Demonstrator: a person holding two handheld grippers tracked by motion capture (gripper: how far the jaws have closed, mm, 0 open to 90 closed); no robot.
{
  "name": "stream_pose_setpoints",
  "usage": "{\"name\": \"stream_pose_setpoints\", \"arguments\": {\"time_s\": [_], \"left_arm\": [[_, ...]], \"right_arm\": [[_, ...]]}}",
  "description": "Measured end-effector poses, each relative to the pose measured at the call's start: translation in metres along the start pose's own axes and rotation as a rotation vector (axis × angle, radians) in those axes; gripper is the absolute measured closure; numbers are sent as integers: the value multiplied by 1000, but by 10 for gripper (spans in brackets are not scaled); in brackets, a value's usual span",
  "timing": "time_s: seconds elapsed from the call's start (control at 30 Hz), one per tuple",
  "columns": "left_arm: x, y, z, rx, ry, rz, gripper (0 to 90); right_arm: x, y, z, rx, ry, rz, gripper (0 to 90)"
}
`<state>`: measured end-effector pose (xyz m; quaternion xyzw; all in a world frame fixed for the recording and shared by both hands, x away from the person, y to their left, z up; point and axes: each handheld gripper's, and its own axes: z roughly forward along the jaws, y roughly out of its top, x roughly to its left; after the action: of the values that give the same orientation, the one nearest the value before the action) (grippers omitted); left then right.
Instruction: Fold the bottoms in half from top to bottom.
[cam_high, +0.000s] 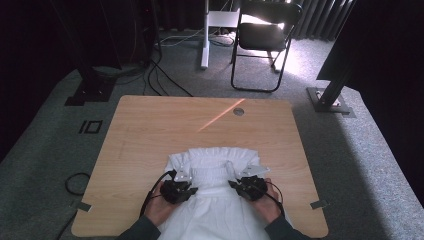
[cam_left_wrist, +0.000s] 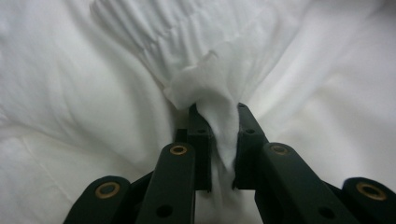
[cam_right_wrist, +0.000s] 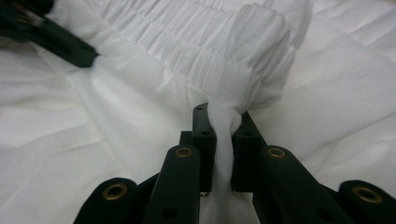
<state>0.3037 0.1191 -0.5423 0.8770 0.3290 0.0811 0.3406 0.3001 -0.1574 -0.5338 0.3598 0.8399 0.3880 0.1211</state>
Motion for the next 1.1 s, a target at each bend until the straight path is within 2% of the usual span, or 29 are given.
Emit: {"name": "stream_pose_setpoints", "arguments": {"time_s": [0.03,0.07,0.13,0.23,0.3,0.37,0.43,0.5,0.57,0.67,0.73,0.83,0.97,1.0,1.03,1.07,1.1], "left_arm": [[7,7,4,6,53,58,818],[11,12,7,9,81,85,817],[23,22,13,15,96,95,817],[36,38,23,32,125,131,817],[43,48,28,50,144,153,817],[48,56,33,61,171,151,817],[52,62,37,69,183,140,817],[54,66,40,66,195,130,817],[54,70,43,64,196,121,817],[60,73,47,58,206,126,817],[68,77,49,55,232,125,818],[87,84,53,55,255,100,818],[110,96,58,85,318,93,818],[110,96,58,85,318,93,818],[118,103,61,100,342,84,818],[120,106,62,107,354,81,818],[121,109,64,120,366,76,818]], "right_arm": [[0,0,2,6,-9,1,827],[0,1,4,8,-9,11,825],[0,3,6,9,-12,14,823],[-2,8,14,22,-35,13,824],[-9,12,26,49,-63,-3,824],[-19,17,39,60,-81,-31,826],[-33,27,46,70,-93,-24,828],[-48,37,54,72,-120,-39,828],[-65,47,62,75,-125,-16,828],[-81,62,73,90,-140,4,828],[-85,72,81,105,-159,2,827],[-87,85,93,115,-192,-2,826],[-91,98,106,111,-174,58,826],[-91,98,106,111,-174,58,826],[-91,100,109,108,-171,64,825],[-91,103,114,96,-187,38,825],[-94,105,117,92,-192,35,825]]}}
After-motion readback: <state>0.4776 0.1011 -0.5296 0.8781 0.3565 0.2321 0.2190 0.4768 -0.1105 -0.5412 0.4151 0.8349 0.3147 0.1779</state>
